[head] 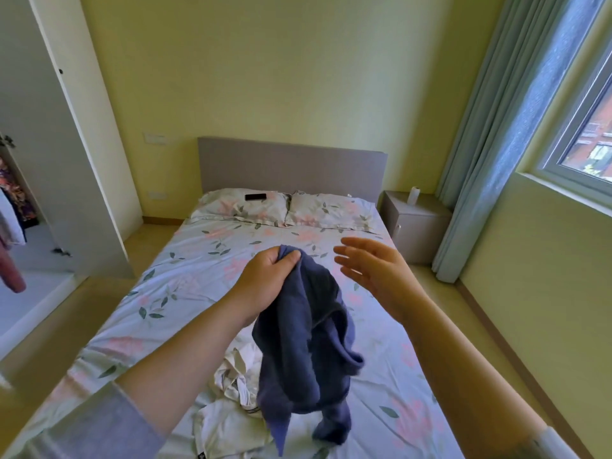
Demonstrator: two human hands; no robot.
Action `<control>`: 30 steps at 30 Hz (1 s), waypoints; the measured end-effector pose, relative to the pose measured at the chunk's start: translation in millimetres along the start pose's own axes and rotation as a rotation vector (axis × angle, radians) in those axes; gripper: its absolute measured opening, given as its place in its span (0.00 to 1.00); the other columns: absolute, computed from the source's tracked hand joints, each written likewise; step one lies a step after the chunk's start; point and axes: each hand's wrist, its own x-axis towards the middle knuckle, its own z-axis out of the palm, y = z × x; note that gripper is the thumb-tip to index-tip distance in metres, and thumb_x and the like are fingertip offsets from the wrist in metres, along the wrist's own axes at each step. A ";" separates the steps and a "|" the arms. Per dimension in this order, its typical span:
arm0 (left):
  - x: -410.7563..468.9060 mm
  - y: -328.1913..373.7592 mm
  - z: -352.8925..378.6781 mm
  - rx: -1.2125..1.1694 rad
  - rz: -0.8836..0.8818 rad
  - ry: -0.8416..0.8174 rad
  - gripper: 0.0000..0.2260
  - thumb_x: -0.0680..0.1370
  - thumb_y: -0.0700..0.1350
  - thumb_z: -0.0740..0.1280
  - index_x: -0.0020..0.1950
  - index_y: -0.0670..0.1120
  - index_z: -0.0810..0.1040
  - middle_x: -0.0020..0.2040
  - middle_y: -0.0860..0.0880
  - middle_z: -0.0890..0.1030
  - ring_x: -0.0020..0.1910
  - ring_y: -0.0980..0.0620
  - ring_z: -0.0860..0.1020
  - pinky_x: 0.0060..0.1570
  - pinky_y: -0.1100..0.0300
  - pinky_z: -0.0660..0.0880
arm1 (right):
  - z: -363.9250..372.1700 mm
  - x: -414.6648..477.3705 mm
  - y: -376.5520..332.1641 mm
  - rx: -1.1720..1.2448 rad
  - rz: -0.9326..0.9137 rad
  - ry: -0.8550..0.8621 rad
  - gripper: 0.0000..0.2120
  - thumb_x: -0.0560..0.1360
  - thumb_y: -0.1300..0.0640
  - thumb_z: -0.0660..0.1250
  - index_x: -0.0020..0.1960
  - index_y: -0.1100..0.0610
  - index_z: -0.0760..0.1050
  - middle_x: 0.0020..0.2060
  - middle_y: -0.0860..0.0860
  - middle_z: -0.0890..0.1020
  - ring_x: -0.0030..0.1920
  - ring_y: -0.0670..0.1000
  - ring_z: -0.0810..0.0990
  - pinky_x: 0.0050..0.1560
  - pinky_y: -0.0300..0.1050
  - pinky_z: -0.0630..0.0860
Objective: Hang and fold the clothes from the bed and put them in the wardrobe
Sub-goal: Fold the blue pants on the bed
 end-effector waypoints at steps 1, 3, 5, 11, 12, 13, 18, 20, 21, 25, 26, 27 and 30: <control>0.3 0.5 -0.5 -0.006 -0.001 0.005 0.10 0.81 0.51 0.62 0.50 0.49 0.81 0.48 0.48 0.84 0.51 0.49 0.81 0.58 0.50 0.77 | -1.6 -4.1 6.1 -0.031 -0.006 -0.008 0.11 0.79 0.64 0.65 0.60 0.60 0.77 0.55 0.58 0.84 0.56 0.56 0.83 0.59 0.48 0.79; 1.0 0.2 -2.7 -0.050 -0.016 0.025 0.10 0.81 0.51 0.62 0.48 0.49 0.81 0.48 0.47 0.84 0.52 0.47 0.82 0.59 0.49 0.76 | -3.7 -11.5 18.3 -0.099 -0.015 -0.046 0.10 0.77 0.65 0.67 0.57 0.57 0.79 0.52 0.55 0.85 0.54 0.54 0.83 0.56 0.45 0.80; 3.2 -0.1 -6.1 -0.124 -0.025 0.053 0.11 0.81 0.50 0.63 0.44 0.49 0.81 0.46 0.46 0.85 0.51 0.45 0.82 0.59 0.47 0.75 | -5.6 -18.3 28.3 -0.202 -0.024 -0.118 0.12 0.76 0.66 0.68 0.57 0.54 0.79 0.51 0.53 0.86 0.53 0.52 0.84 0.53 0.42 0.80; 8.9 3.6 -16.6 -0.208 0.010 0.082 0.11 0.81 0.50 0.63 0.43 0.51 0.83 0.44 0.49 0.85 0.50 0.49 0.82 0.55 0.52 0.76 | 9.5 -31.2 51.0 -0.380 -0.044 -0.223 0.17 0.72 0.65 0.73 0.58 0.54 0.79 0.51 0.51 0.85 0.52 0.50 0.84 0.56 0.46 0.80; 10.2 4.3 -18.5 -0.217 0.008 0.087 0.11 0.81 0.50 0.63 0.44 0.50 0.82 0.45 0.48 0.85 0.50 0.48 0.82 0.55 0.52 0.76 | 14.7 -31.3 53.2 -0.391 -0.069 -0.216 0.16 0.72 0.65 0.73 0.58 0.54 0.79 0.50 0.51 0.85 0.52 0.50 0.84 0.56 0.46 0.80; 11.4 5.3 -20.1 -0.229 0.008 0.091 0.10 0.81 0.49 0.63 0.45 0.49 0.82 0.45 0.48 0.85 0.50 0.48 0.82 0.55 0.52 0.77 | 19.4 -31.2 54.7 -0.402 -0.097 -0.200 0.14 0.72 0.64 0.73 0.56 0.56 0.80 0.48 0.52 0.85 0.50 0.50 0.84 0.54 0.46 0.81; 14.2 2.5 -36.1 -0.237 -0.001 0.100 0.11 0.81 0.48 0.64 0.42 0.47 0.81 0.41 0.48 0.84 0.45 0.50 0.81 0.49 0.56 0.77 | 25.2 -25.2 50.2 -0.492 -0.226 -0.055 0.06 0.78 0.60 0.66 0.44 0.60 0.79 0.34 0.57 0.79 0.34 0.46 0.74 0.36 0.46 0.72; 15.8 -2.9 -49.8 -0.147 0.004 0.123 0.11 0.80 0.47 0.65 0.42 0.43 0.80 0.41 0.48 0.83 0.45 0.49 0.79 0.50 0.54 0.75 | 23.2 -21.1 40.4 -0.479 -0.209 -0.047 0.08 0.80 0.58 0.64 0.44 0.58 0.77 0.33 0.54 0.77 0.32 0.44 0.72 0.34 0.38 0.68; 17.4 -5.8 -57.3 -0.036 0.020 0.147 0.11 0.80 0.47 0.65 0.44 0.42 0.80 0.42 0.48 0.83 0.46 0.49 0.79 0.51 0.53 0.74 | 22.8 -18.5 34.3 -0.495 -0.203 -0.046 0.09 0.80 0.56 0.62 0.44 0.58 0.77 0.34 0.54 0.77 0.32 0.42 0.72 0.34 0.36 0.68; 11.6 -4.4 -66.9 0.385 0.159 0.225 0.06 0.77 0.50 0.68 0.48 0.48 0.80 0.45 0.53 0.82 0.46 0.53 0.79 0.47 0.58 0.76 | 21.1 -3.5 6.6 -0.569 -0.211 -0.019 0.11 0.82 0.52 0.59 0.48 0.57 0.76 0.41 0.54 0.80 0.37 0.45 0.75 0.39 0.41 0.72; 6.4 -1.5 -63.0 0.408 0.196 0.196 0.07 0.76 0.51 0.69 0.48 0.49 0.79 0.44 0.54 0.81 0.44 0.56 0.79 0.43 0.62 0.75 | 20.8 0.2 -1.7 -0.555 -0.206 -0.010 0.11 0.82 0.52 0.59 0.48 0.56 0.77 0.42 0.54 0.80 0.39 0.46 0.77 0.41 0.42 0.73; 0.6 0.8 -57.2 0.390 0.223 0.149 0.07 0.75 0.52 0.70 0.48 0.50 0.79 0.43 0.55 0.81 0.42 0.58 0.79 0.40 0.64 0.75 | 20.4 3.4 -9.3 -0.556 -0.200 -0.012 0.11 0.82 0.51 0.59 0.47 0.54 0.77 0.42 0.53 0.81 0.41 0.47 0.77 0.42 0.43 0.74; -17.6 1.6 -33.8 0.259 0.262 -0.020 0.11 0.70 0.56 0.74 0.48 0.55 0.78 0.45 0.59 0.81 0.42 0.58 0.80 0.40 0.66 0.78 | 24.4 8.8 -25.9 -0.659 -0.196 -0.054 0.12 0.81 0.50 0.60 0.43 0.52 0.77 0.39 0.51 0.81 0.40 0.50 0.78 0.40 0.44 0.75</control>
